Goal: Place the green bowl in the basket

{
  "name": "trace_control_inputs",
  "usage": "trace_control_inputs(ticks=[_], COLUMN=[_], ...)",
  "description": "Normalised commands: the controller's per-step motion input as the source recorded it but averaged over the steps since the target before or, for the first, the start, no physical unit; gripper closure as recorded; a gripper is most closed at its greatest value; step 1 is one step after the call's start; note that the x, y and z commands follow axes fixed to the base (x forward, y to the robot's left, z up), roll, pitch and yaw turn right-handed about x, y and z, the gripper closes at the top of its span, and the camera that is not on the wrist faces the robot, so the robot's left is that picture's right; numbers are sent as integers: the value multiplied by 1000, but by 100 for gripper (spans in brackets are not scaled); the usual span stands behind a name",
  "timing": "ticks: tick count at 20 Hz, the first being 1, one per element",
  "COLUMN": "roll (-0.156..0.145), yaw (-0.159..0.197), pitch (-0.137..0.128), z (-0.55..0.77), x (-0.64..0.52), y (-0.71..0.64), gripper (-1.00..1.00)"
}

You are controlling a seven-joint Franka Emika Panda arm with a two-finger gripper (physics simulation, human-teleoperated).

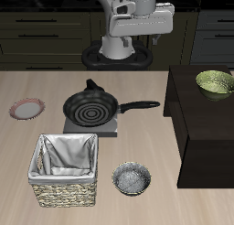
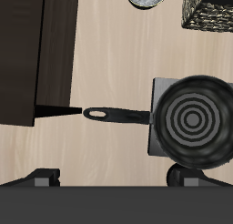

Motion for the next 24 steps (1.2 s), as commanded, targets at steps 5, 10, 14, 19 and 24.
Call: trace_control_inputs(ticks=[5, 10, 14, 19, 24], roll=[33, 25, 19, -34, -43], yaw=[17, 9, 9, 5, -11], pitch=[-35, -17, -20, -47, -2], z=[135, 95, 175, 197, 87], x=[31, 20, 63, 221, 299], y=[404, 374, 436, 281, 42], gripper=[-100, -100, -100, -100, -100])
